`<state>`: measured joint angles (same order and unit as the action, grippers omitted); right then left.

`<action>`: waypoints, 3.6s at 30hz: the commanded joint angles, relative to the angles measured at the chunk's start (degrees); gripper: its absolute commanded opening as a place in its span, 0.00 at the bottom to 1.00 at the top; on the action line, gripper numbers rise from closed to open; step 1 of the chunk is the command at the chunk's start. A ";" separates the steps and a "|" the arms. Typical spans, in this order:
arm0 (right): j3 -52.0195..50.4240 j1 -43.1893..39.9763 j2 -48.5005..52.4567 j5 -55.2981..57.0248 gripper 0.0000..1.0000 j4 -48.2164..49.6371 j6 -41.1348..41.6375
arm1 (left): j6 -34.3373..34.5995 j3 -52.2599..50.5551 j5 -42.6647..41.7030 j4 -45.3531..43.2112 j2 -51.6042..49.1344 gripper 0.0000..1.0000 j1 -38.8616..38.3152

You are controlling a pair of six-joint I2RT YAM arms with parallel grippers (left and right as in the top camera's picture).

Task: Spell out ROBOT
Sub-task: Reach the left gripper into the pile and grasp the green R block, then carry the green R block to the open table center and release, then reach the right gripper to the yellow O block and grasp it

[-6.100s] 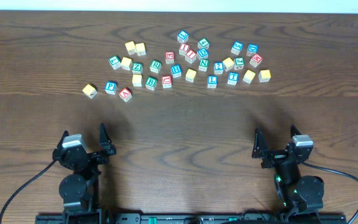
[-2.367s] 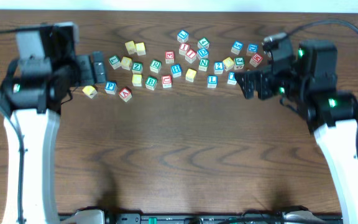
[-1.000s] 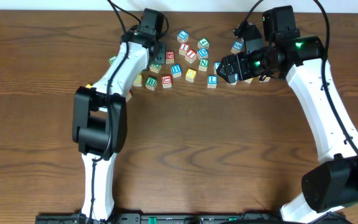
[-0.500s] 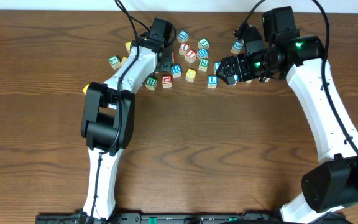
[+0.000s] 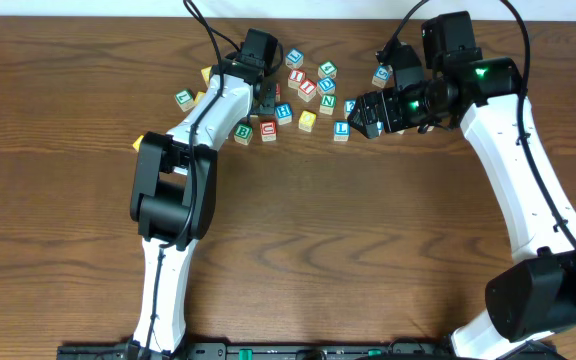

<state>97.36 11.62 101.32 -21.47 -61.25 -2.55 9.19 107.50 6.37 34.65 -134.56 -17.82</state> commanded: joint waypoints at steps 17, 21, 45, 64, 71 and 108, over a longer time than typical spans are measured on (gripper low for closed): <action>0.98 0.42 0.09 4.11 0.99 6.21 0.33 | 9.16 -3.37 -6.86 29.33 27.41 0.19 -5.51; 0.98 0.13 0.09 11.87 0.99 5.99 6.19 | 9.16 -14.45 -6.84 22.51 27.41 0.19 -9.11; 0.66 -3.28 0.09 18.34 0.97 -0.85 15.39 | 4.57 -39.17 -3.93 -12.72 23.02 0.19 -13.22; 0.66 -3.28 0.09 17.62 0.99 4.42 15.39 | 5.27 -31.26 -3.78 -5.44 32.41 0.53 -8.96; 0.66 -3.48 3.43 22.34 0.89 4.07 27.06 | 5.25 -29.27 -3.76 -2.49 45.55 0.54 1.31; 0.66 -5.27 27.19 25.51 0.46 16.50 29.81 | 5.95 -29.66 -3.80 0.94 41.18 0.54 8.15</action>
<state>97.45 6.46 127.72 1.85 -45.01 28.08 14.83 77.71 2.07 35.59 -92.64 -9.80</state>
